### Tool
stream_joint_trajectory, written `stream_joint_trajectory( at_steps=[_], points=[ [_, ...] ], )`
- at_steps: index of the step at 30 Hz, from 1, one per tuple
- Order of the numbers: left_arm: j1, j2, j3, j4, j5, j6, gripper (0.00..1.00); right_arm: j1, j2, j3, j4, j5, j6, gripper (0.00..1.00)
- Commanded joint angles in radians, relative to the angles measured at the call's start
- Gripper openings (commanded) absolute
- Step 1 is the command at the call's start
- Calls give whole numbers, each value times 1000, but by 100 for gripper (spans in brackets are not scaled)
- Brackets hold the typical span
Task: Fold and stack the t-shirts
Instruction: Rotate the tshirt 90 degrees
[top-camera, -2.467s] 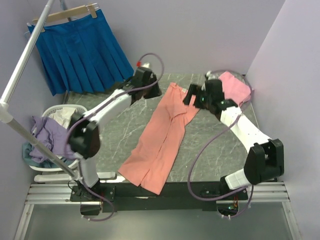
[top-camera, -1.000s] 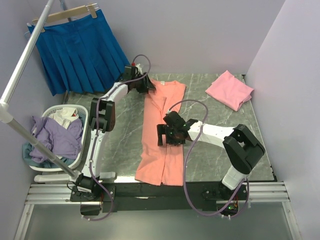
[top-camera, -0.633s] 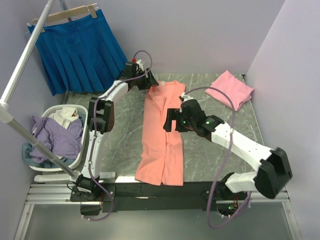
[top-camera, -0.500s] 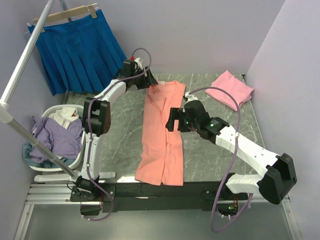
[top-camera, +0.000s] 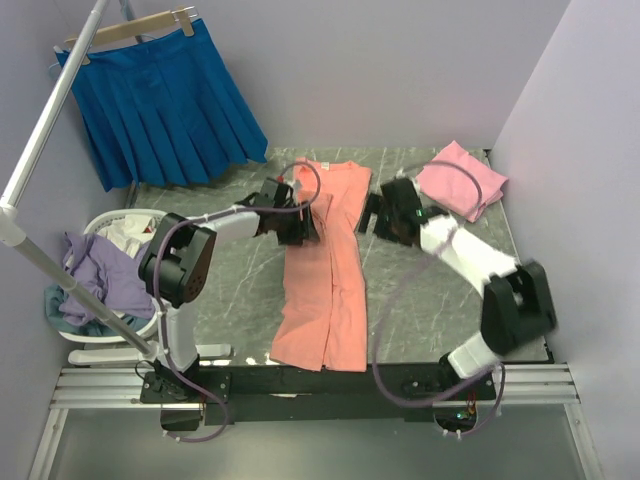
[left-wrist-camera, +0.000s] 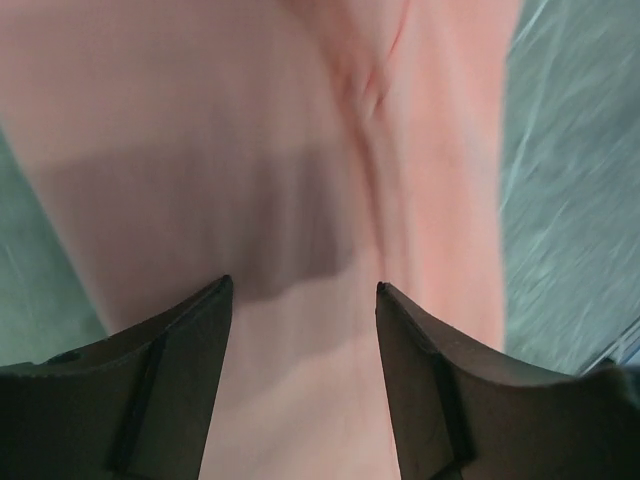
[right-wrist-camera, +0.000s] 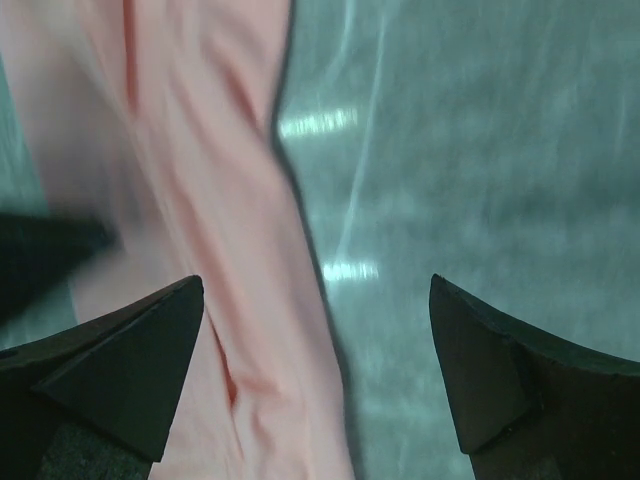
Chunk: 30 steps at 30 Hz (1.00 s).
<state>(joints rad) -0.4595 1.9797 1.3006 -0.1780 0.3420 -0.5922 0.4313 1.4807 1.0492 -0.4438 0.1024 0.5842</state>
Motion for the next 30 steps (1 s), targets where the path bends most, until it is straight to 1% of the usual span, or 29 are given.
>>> stream_joint_trajectory(
  at_steps=[1,2,4,5,7,8,10,11,12,14,17,18,22,25,26,27,29,30],
  points=[
    [-42,-172,-125,61,-56,-38,65,-80,277,301,50,-49,-44,100],
    [-57,-191,-171,61,-90,-44,65,-85,390,434,31,-59,-62,100],
    [-90,-237,-217,69,-101,-78,64,-92,487,553,7,-88,-93,100],
    [-99,-252,-268,78,-104,-89,64,-95,560,633,20,-143,-99,100],
    [-129,-285,-308,101,-113,-119,64,-106,640,728,25,-222,-107,100],
    [-139,-291,-331,101,-120,-126,64,-109,723,841,10,-274,-107,100],
    [-162,-297,-339,78,-138,-135,63,-112,798,944,-29,-329,-110,100],
    [-169,-297,-346,72,-147,-136,63,-112,863,1031,-38,-349,-104,100],
    [-177,-300,-347,66,-170,-138,62,-114,891,1069,-62,-369,-98,100],
    [-179,-303,-347,48,-181,-136,62,-114,949,1139,-76,-374,-81,100],
    [-179,-308,-328,3,-202,-126,62,-120,1010,1216,-151,-284,-70,100],
    [-180,-311,-322,-9,-204,-124,62,-126,1023,1235,-200,-268,-66,100],
    [-180,-328,-354,-9,-167,-152,63,-152,1026,1209,-199,-210,-76,100],
    [-182,-305,-425,50,-132,-185,62,-183,1085,1288,-242,-227,-109,100],
    [-182,-294,-460,64,-118,-196,62,-190,1122,1345,-245,-257,-116,100],
    [-182,-270,-474,90,-120,-199,62,-198,1135,1367,-246,-266,-119,100],
    [-182,-240,-495,101,-132,-199,62,-223,1152,1381,-199,-338,-142,100],
    [-182,-210,-495,107,-136,-190,62,-230,1156,1379,-169,-351,-136,100]
  ],
)
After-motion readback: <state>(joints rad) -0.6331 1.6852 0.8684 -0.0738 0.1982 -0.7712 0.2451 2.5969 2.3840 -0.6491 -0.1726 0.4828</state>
